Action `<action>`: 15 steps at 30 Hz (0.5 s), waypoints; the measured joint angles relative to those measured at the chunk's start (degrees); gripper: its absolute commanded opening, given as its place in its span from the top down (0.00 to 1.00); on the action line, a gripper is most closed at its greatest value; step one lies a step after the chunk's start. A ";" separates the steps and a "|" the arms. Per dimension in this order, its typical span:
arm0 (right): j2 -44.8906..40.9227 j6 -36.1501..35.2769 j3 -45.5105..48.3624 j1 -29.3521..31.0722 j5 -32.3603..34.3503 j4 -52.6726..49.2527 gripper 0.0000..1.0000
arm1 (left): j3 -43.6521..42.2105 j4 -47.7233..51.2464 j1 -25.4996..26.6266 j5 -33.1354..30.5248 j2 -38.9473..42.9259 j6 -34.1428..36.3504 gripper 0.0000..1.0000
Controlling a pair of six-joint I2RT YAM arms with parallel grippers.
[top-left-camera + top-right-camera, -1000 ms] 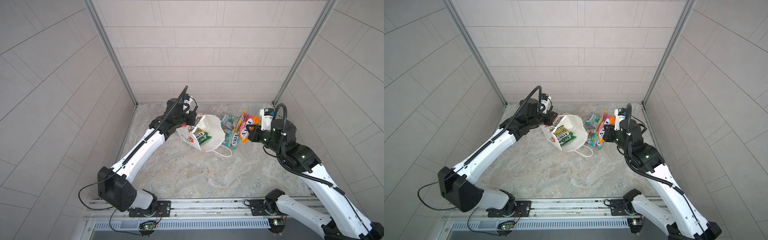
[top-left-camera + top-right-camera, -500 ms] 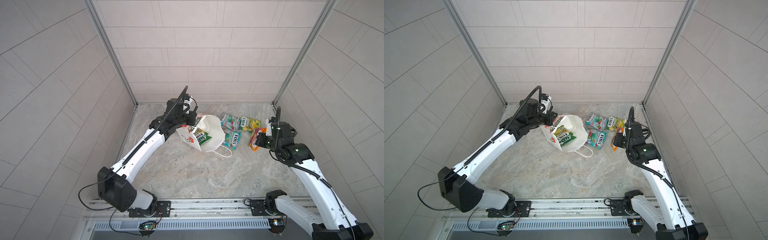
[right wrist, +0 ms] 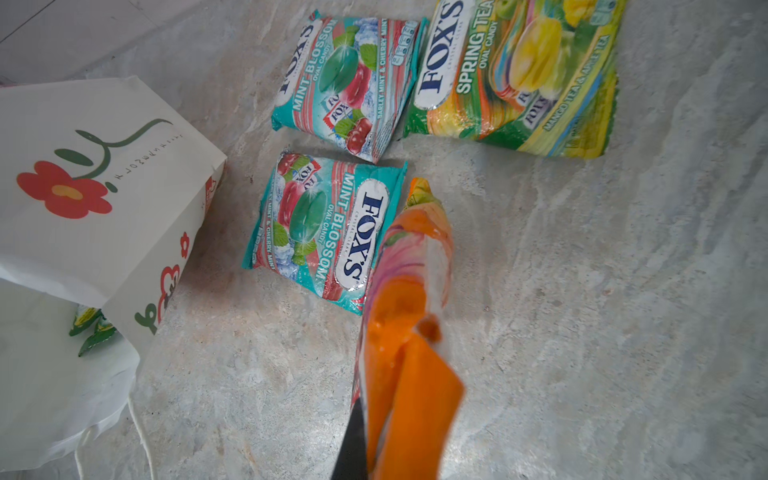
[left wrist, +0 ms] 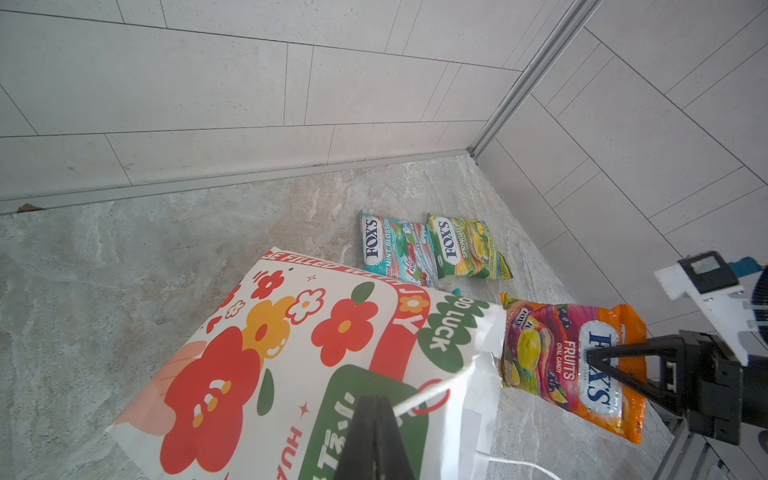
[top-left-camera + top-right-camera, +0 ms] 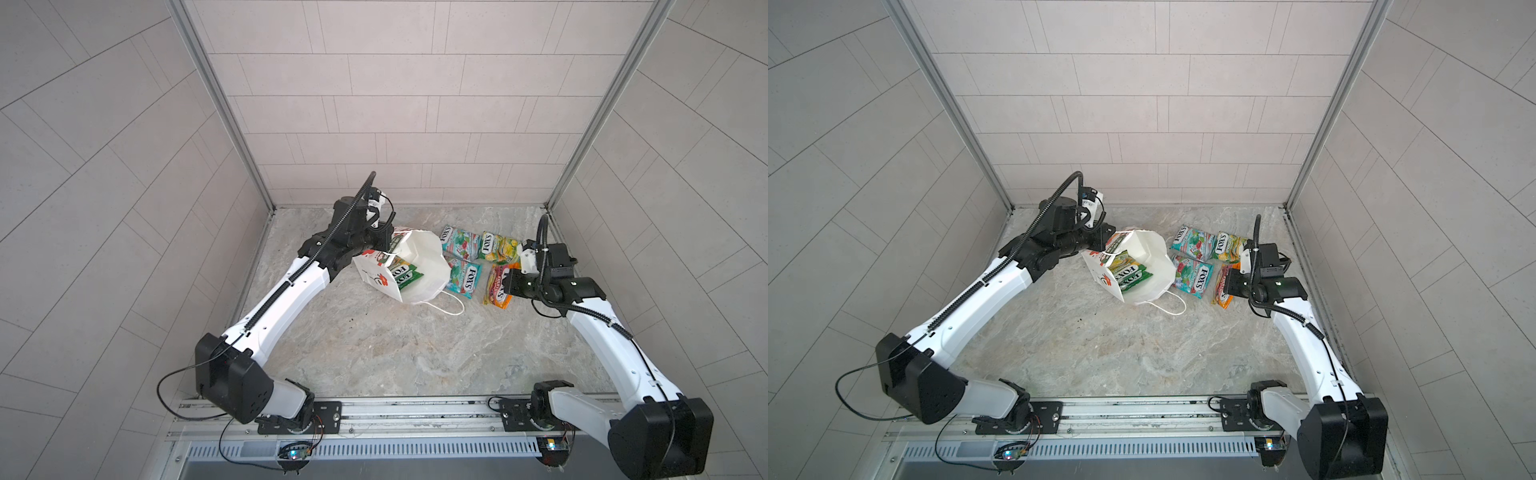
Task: Take the snacks out of the paper bag
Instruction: 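Lower the Fruits packet beside the Mint Blossom packet and open the right gripper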
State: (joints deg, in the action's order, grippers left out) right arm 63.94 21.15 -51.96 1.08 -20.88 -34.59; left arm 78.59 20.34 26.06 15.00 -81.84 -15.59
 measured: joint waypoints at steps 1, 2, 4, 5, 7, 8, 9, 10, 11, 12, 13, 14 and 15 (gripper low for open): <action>0.96 -0.28 0.11 -0.35 -1.03 0.83 1.00 | 0.00 0.00 0.00 0.07 0.00 0.00 1.00; 2.25 -0.61 0.15 -0.79 -2.23 1.60 1.00 | 0.00 -0.02 0.00 0.17 0.00 -0.02 1.00; 4.85 -1.16 0.15 -1.73 -4.33 2.95 1.00 | 0.00 -0.02 0.00 0.35 0.00 -0.02 1.00; 6.34 -1.53 0.13 -2.43 -5.46 3.45 1.00 | 0.00 -0.02 0.00 0.37 0.00 -0.02 1.00; 9.03 -2.08 0.13 -3.89 -7.45 4.15 1.00 | 0.00 -0.04 0.00 0.37 0.00 -0.02 1.00; 10.54 -2.34 0.13 -4.83 -8.57 4.37 1.00 | 0.00 -0.07 0.00 0.37 0.00 -0.02 1.00; 11.76 -2.56 -0.02 -5.68 -9.62 4.57 1.00 | 0.00 -0.11 0.00 0.37 0.00 -0.02 1.00; 12.85 -2.84 -0.28 -6.40 -10.47 4.57 1.00 | 0.00 -0.15 0.00 0.39 0.00 -0.02 1.00; 14.01 -3.21 -0.68 -7.17 -11.19 4.35 1.00 | 0.00 -0.15 0.00 0.42 0.00 -0.02 1.00; 14.99 -3.63 -1.11 -7.76 -11.58 4.09 1.00 | 0.00 -0.13 0.00 0.46 0.00 -0.02 1.00; 15.69 -3.96 -1.57 -8.11 -11.72 3.76 1.00 | 0.00 -0.13 0.00 0.55 0.00 -0.02 1.00; 16.65 -4.61 -2.32 -8.46 -11.69 3.10 1.00 | 0.00 -0.13 0.00 0.59 0.00 0.00 1.00; 17.42 -5.18 -3.06 -8.74 -11.63 2.38 1.00 | 0.00 -0.13 0.00 0.61 0.00 -0.02 1.00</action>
State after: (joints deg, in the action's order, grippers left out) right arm 81.36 15.97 -55.02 -7.66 -32.51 -32.21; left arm 78.59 20.21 26.06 15.62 -81.84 -15.62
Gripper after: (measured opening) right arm 0.048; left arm 0.056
